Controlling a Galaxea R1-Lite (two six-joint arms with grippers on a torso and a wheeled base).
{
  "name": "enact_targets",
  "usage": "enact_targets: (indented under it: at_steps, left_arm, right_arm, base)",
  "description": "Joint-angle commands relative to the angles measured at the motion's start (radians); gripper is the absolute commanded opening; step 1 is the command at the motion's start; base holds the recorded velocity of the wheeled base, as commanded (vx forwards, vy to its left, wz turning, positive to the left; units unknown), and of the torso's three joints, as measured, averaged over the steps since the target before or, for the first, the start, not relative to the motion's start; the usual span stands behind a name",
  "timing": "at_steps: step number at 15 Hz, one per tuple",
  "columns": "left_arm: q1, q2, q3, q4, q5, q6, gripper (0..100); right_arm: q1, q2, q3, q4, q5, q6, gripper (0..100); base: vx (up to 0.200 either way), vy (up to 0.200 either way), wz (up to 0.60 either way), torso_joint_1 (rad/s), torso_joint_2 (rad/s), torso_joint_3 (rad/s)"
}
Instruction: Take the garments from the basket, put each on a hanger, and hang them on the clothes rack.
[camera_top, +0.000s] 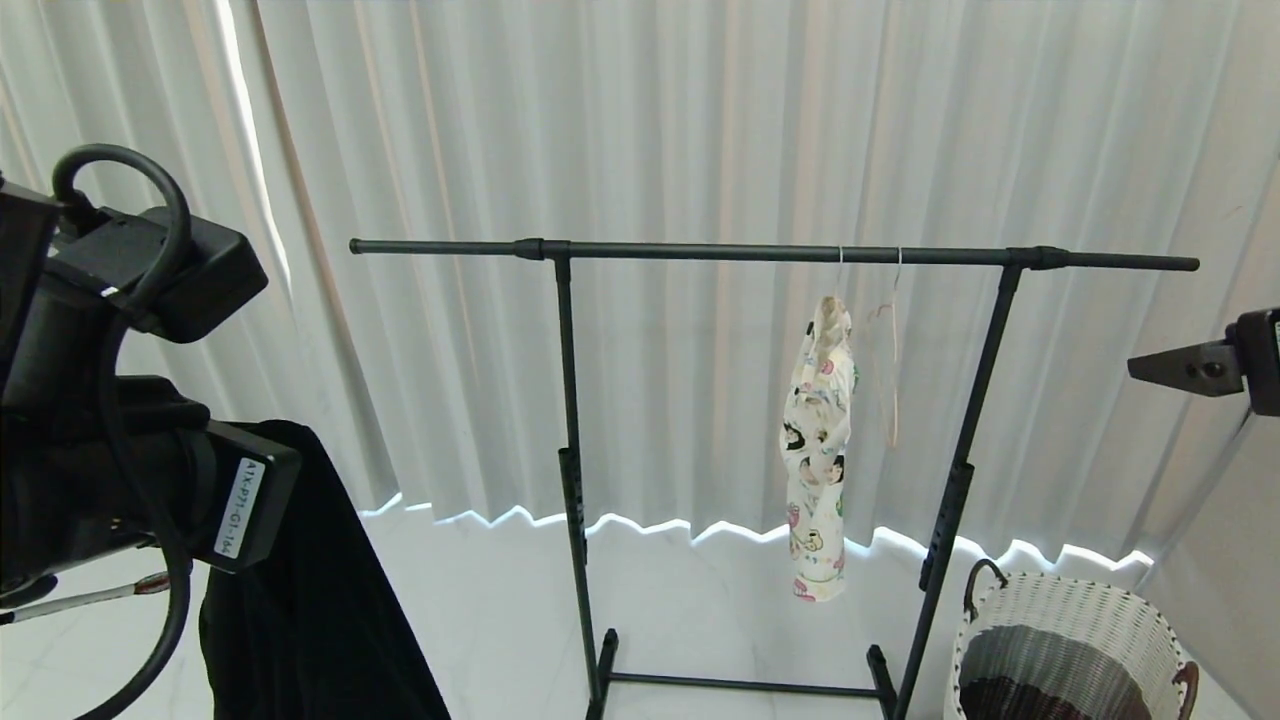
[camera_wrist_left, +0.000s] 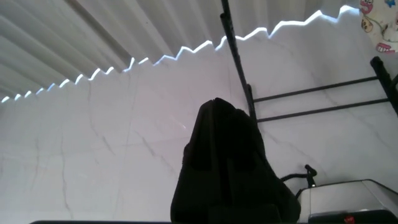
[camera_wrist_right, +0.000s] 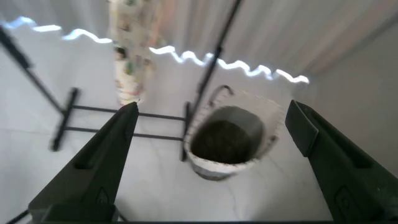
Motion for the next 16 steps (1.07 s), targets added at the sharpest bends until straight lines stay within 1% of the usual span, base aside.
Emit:
enact_targets:
  at_steps: [1, 3, 8, 13, 16]
  left_arm:
    - [-0.008, 0.002, 0.000, -0.001, 0.000, 0.000, 0]
    - [-0.008, 0.003, 0.000, 0.001, 0.000, 0.000, 0]
    - [-0.008, 0.002, -0.002, 0.001, 0.000, 0.000, 0]
    - [-0.007, 0.008, -0.005, -0.004, 0.000, -0.002, 0]
    - [-0.007, 0.011, -0.003, -0.013, 0.002, -0.005, 0]
  right_arm:
    - [0.000, 0.007, 0.003, -0.023, 0.040, 0.000, 100]
    - [0.001, 0.015, 0.009, -0.046, 0.052, 0.000, 100]
    - [-0.023, 0.049, 0.072, -0.156, 0.067, 0.005, 100]
    - [-0.102, 0.101, 0.101, -0.225, 0.129, 0.005, 100]
    - [-0.154, 0.130, 0.157, -0.276, 0.179, 0.006, 100]
  base:
    - [0.200, 0.000, 0.00, 0.002, 0.01, 0.002]
    - [0.200, 0.000, 0.00, -0.007, 0.00, 0.005]
    - [0.200, 0.000, 0.00, 0.003, 0.00, 0.001]
    - [0.200, 0.000, 0.00, 0.002, 0.00, 0.005]
    - [0.200, 0.000, 0.00, 0.001, 0.00, 0.002]
